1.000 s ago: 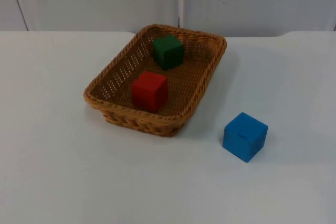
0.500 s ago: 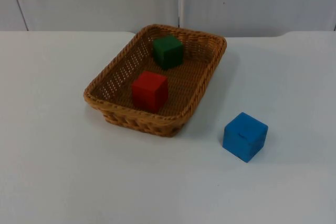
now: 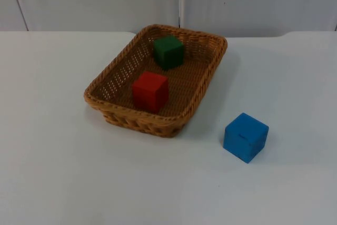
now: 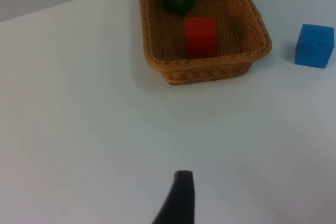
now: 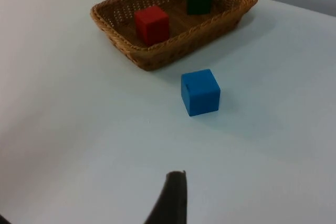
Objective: Pick up one cube with each hand and place exactly two cubes into the same basket, leaving the remaining cube outside.
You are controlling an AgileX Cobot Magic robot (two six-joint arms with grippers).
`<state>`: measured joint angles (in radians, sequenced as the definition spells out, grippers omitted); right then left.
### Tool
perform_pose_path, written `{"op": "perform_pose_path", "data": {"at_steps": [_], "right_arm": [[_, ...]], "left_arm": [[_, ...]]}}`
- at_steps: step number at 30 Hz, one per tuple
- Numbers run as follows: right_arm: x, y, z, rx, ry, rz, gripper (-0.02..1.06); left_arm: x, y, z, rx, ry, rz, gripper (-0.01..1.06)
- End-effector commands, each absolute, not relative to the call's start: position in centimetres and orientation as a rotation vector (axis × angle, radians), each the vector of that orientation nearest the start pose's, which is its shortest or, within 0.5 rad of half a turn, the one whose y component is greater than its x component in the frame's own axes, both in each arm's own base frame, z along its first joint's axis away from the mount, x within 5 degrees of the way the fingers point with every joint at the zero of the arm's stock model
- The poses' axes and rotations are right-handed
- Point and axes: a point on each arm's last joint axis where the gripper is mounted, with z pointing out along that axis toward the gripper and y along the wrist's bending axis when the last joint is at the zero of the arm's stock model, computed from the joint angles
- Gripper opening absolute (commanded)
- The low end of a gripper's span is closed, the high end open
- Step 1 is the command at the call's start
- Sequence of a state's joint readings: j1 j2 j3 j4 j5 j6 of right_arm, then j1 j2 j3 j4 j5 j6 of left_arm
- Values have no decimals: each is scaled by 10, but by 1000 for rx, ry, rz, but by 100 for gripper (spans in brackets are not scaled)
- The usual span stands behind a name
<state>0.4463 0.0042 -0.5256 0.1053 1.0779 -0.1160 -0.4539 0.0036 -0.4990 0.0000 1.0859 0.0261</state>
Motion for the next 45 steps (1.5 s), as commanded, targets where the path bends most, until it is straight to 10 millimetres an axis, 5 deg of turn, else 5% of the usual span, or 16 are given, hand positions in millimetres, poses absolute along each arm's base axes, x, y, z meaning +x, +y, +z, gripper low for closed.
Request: {"op": "perform_pose_path", "data": {"at_steps": [1,22,29,31,35,45], "right_arm": [[-11,4,281,-586,1975,327,76],[-10,2,280,-553,1985,309,76],[-7,-2,280,-487,2002,282,97],[-7,-2,280,-484,2002,280,105],[-7,-3,280,-458,2008,279,105],[-7,-3,280,-458,2008,279,105]], "left_arm": [[-4,2,274,483,2020,-267,77],[-4,2,274,483,2020,-267,77],[-4,2,274,483,2020,-267,78],[-4,2,274,483,2020,-267,84],[-4,2,274,483,2020,-267,104],[-4,2,274,483,2020,-267,105]]}}
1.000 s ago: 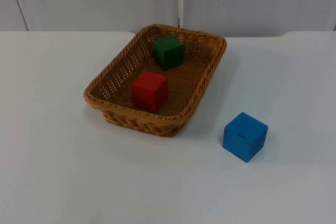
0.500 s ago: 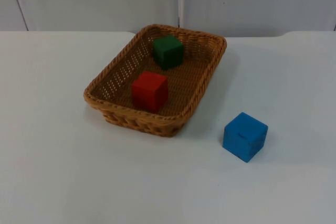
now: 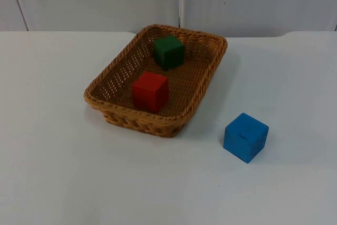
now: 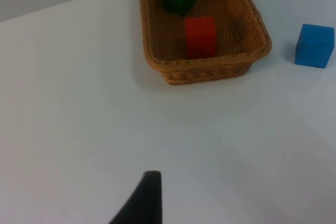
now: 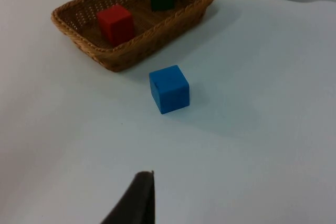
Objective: Pick up one cube with each hand and place exactly two cubes into the same basket, leaving the remaining cube outside.
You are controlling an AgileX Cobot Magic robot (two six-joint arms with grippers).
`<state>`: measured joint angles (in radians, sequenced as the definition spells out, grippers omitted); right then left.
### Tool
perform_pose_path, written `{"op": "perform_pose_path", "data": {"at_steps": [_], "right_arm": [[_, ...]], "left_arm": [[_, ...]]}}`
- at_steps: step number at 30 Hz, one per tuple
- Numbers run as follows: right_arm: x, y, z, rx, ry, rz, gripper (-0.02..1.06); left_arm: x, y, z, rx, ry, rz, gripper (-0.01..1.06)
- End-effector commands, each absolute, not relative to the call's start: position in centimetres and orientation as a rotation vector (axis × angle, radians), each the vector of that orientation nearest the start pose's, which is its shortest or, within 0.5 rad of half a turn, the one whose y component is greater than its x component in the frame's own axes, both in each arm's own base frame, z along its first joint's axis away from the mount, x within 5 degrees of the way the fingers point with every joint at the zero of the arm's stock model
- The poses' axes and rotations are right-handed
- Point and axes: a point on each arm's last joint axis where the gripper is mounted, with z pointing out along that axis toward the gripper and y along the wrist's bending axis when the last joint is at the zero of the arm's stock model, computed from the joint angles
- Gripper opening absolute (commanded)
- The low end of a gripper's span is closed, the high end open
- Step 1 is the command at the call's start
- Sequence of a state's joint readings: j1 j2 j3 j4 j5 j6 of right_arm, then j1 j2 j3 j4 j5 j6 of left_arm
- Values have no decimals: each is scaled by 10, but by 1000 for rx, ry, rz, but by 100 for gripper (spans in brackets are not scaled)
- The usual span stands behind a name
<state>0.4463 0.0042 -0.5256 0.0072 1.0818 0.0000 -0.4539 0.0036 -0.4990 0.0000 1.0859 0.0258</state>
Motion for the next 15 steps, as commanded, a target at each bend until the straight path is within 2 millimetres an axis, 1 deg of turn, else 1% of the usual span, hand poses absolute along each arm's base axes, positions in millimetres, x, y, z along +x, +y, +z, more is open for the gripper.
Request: {"op": "perform_pose_path", "data": {"at_steps": [1,15], "right_arm": [[-7,-3,280,-458,2008,279,105],[-7,-3,280,-458,2007,279,105]], "left_arm": [[-4,2,274,483,2020,-267,105],[-4,2,274,483,2020,-267,105]]}}
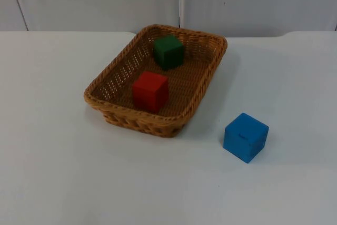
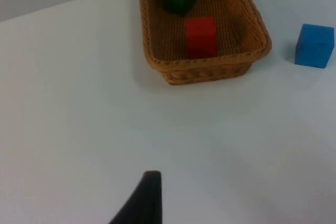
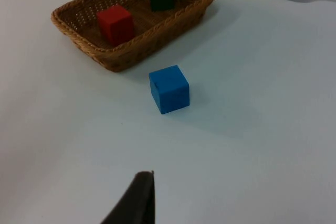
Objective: Pick up one cube with each hand and place exactly two cubes into the same basket, leaving the remaining cube outside.
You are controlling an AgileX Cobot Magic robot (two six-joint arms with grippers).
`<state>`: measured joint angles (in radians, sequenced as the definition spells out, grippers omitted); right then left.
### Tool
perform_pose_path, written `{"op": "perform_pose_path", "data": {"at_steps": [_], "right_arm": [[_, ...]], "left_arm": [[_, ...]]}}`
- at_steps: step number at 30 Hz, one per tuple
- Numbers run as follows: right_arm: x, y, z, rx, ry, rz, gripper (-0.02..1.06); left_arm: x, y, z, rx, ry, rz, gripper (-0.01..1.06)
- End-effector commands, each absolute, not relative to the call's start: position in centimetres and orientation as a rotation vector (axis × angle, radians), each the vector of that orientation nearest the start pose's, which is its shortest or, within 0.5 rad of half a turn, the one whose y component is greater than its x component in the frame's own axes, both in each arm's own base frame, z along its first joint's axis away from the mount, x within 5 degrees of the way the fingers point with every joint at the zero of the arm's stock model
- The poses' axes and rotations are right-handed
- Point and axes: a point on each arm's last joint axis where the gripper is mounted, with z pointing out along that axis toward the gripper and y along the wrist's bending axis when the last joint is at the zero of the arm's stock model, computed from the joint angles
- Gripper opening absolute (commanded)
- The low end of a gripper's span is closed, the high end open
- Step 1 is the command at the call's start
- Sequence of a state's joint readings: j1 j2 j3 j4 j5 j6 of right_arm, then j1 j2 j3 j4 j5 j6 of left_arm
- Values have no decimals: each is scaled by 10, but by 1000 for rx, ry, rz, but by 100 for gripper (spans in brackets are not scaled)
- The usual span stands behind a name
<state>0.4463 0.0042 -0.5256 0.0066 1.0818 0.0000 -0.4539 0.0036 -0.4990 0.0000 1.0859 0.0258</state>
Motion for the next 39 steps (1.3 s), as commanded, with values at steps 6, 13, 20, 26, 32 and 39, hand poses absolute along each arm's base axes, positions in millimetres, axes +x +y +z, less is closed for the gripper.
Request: {"op": "perform_pose_path", "data": {"at_steps": [6,13,20,26,32,39], "right_arm": [[-7,-3,280,-458,2007,286,105],[-7,-3,280,-437,2010,267,105],[-7,-2,280,-307,2028,194,105],[-7,-1,280,-196,2038,126,105],[-7,0,280,-111,2043,75,105],[-7,0,280,-105,2043,71,105]], "left_arm": [[-4,2,274,483,2020,-267,105],[-4,2,274,483,2020,-267,105],[-4,2,274,483,2020,-267,105],[-4,2,274,483,2020,-267,105],[-4,2,274,483,2020,-267,105],[-4,2,274,483,2020,-267,105]]}}
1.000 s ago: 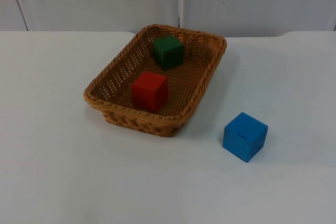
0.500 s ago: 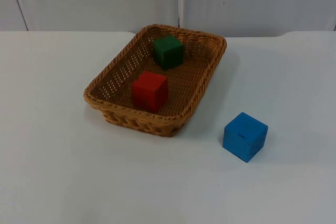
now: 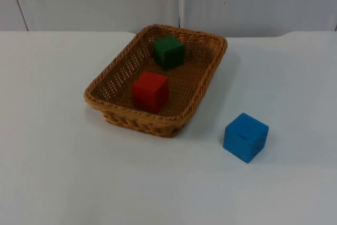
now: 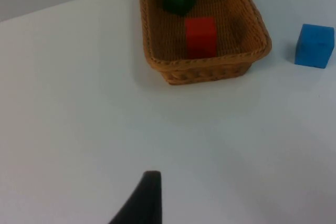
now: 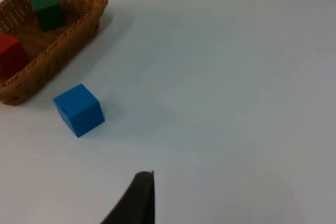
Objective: Pick up one cube with each hand and place exactly two cubes into the same basket, leaving the remaining cube outside.
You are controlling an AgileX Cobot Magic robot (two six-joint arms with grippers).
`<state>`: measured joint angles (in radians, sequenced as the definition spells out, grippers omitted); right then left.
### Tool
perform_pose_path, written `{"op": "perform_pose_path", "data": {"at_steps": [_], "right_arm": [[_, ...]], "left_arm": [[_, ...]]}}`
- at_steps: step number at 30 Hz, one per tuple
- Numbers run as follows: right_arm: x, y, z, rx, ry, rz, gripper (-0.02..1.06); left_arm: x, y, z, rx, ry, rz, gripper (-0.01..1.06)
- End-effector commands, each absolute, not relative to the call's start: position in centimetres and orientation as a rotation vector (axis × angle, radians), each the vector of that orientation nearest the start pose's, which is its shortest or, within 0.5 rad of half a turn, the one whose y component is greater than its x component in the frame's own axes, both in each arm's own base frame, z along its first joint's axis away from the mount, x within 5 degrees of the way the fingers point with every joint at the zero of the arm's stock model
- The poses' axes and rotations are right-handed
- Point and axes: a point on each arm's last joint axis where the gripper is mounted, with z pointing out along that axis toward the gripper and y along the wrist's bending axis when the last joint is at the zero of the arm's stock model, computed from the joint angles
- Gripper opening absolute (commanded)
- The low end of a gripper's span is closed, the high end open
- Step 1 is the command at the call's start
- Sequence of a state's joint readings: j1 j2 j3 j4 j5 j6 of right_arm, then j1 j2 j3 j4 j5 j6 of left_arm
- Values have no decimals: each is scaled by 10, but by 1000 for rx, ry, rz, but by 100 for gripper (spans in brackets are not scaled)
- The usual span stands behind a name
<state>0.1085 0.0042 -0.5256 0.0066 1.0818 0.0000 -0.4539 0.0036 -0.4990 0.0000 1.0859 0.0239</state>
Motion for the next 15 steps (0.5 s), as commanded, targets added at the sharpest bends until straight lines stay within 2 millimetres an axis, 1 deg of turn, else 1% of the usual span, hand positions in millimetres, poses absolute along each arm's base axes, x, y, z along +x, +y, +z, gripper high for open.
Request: {"op": "perform_pose_path", "data": {"at_steps": [1,15], "right_arm": [[-7,0,280,-105,2043,71,105],[-7,0,280,-106,2043,74,105]], "left_arm": [[-4,2,274,483,2020,-267,105],[-4,2,274,483,2020,-267,105]]}}
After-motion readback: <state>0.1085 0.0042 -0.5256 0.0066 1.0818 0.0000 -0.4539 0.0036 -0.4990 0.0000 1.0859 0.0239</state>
